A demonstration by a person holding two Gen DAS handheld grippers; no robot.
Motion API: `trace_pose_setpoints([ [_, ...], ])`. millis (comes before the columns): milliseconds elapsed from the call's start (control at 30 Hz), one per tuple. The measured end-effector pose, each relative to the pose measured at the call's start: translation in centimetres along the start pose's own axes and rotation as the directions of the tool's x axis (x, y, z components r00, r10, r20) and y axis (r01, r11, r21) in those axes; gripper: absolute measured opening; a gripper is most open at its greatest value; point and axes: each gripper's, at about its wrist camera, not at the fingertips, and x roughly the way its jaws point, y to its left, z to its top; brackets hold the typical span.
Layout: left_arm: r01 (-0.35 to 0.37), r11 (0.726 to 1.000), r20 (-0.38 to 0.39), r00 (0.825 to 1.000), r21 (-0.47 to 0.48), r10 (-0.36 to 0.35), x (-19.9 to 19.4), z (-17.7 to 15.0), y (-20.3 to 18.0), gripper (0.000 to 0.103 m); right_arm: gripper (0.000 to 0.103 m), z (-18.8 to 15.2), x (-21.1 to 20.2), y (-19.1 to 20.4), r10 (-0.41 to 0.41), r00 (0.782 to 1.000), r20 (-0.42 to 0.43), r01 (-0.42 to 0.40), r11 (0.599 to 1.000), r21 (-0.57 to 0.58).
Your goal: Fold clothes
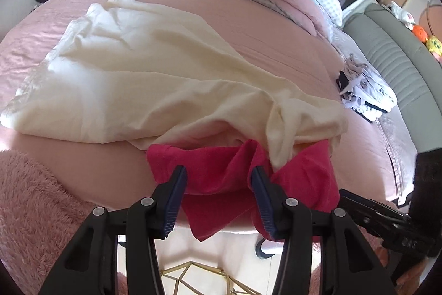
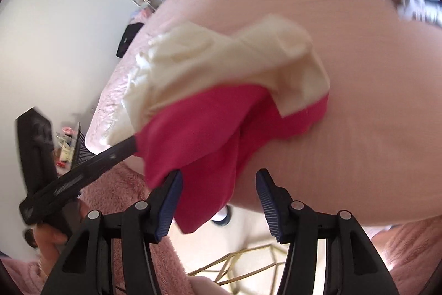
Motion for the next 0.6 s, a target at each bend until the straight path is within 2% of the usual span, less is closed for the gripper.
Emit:
trace_pose_setpoints([
  [33, -0.003, 1.000, -0.004, 1.000, -0.009, 0.003, 0.1, 0.1, 0.3, 0.045, 0.060, 0.0, -0.5, 1.0, 0.009, 1.000, 0.009, -0.008, 0.998, -0.057],
  [67, -0.006, 1.000, -0.010, 1.000, -0.014, 0.006, 0.2, 0.1, 0.5, 0.045, 0.073, -0.1, -0.6, 2.2, 0.044, 0.999, -0.012, -0.046, 0.991, -0.123],
  [100, -0.009, 1.000, -0.016, 1.000, -0.019, 0.008, 0.4, 0.1, 0.7, 0.046, 0.076, -0.3, -0.4, 3.4, 0.070, 0.997, -0.041, -0.077, 0.980, -0.185],
  [133, -0.008, 1.000, -0.026, 1.000, -0.025, 0.007, 0.6, 0.1, 0.8, 0.046, 0.076, -0.5, 0.4, 4.2, 0.060, 0.996, -0.070, -0.075, 0.971, -0.228],
  [267, -0.013, 1.000, -0.040, 0.999, -0.029, 0.011, 0.9, -0.3, 0.6, 0.046, 0.075, -0.8, 4.7, 5.2, -0.110, 0.992, -0.065, 0.087, 0.954, -0.286],
  [333, -0.021, 0.999, -0.038, 0.999, -0.032, 0.019, 0.7, -0.5, 0.8, 0.046, 0.045, 0.3, 6.8, 5.1, -0.164, 0.983, -0.083, 0.136, 0.953, -0.271],
  [367, -0.029, 0.999, -0.036, 0.999, -0.036, 0.027, 0.5, -0.6, 0.9, 0.046, 0.034, 1.1, 7.4, 4.7, -0.145, 0.983, -0.112, 0.115, 0.965, -0.235],
  [433, -0.086, 0.996, -0.021, 0.996, -0.026, 0.086, 0.0, -0.5, 1.1, 0.047, 0.031, 2.6, 8.3, 4.1, -0.105, 0.982, -0.155, 0.078, 0.982, -0.172],
  [500, -0.141, 0.990, -0.015, 0.990, -0.002, 0.141, -0.1, -0.6, 1.0, 0.051, 0.026, 4.1, 7.7, 4.2, -0.074, 0.990, -0.123, 0.053, 0.984, -0.169],
  [600, -0.042, 0.998, -0.079, 0.996, -0.037, 0.039, 1.2, -0.8, 1.6, 0.054, 0.018, 6.2, 5.5, 4.4, -0.022, 0.999, -0.031, 0.018, 0.990, -0.141],
])
